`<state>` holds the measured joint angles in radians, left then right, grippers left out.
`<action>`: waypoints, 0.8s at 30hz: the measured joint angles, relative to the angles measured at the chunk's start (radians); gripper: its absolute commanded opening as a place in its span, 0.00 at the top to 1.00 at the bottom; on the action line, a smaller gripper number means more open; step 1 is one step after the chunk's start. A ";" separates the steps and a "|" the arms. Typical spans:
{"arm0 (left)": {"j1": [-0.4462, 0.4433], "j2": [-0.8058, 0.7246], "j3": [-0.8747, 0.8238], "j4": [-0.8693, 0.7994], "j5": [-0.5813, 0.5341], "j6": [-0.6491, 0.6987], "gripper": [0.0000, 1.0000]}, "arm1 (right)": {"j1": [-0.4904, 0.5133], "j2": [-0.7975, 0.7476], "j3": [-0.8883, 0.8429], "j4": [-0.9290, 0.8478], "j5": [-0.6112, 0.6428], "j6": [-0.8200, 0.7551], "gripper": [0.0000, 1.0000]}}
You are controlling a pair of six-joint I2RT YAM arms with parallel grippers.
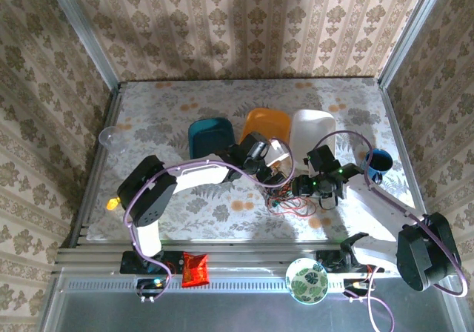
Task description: Untangle the cables
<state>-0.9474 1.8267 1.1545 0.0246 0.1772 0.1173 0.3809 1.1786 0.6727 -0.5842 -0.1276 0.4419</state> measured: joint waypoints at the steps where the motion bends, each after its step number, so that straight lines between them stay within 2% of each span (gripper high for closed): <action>1: -0.002 0.000 0.000 0.003 -0.016 0.000 0.00 | 0.000 0.000 0.002 0.000 0.002 0.000 0.38; 4: -0.009 -0.005 -0.018 0.037 -0.075 0.000 0.00 | 0.000 0.000 0.014 0.000 0.015 0.001 0.34; 9: 0.001 -0.043 -0.045 0.053 -0.146 -0.009 0.00 | -0.019 0.000 0.045 0.004 0.019 0.000 0.33; 14: 0.032 -0.106 -0.059 0.050 -0.171 -0.012 0.00 | -0.028 0.003 0.080 0.000 0.019 -0.001 0.33; 19: 0.035 -0.171 -0.081 -0.019 -0.117 -0.012 0.00 | -0.034 0.016 0.115 -0.001 -0.005 -0.001 0.34; 24: 0.037 -0.197 -0.082 -0.120 -0.042 -0.025 0.00 | -0.029 0.093 0.120 -0.010 -0.093 -0.022 0.34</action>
<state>-0.9104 1.6295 1.0729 -0.0952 0.1356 0.0925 0.3515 1.2720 0.7925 -0.5945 -0.2211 0.4198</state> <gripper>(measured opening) 0.999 0.664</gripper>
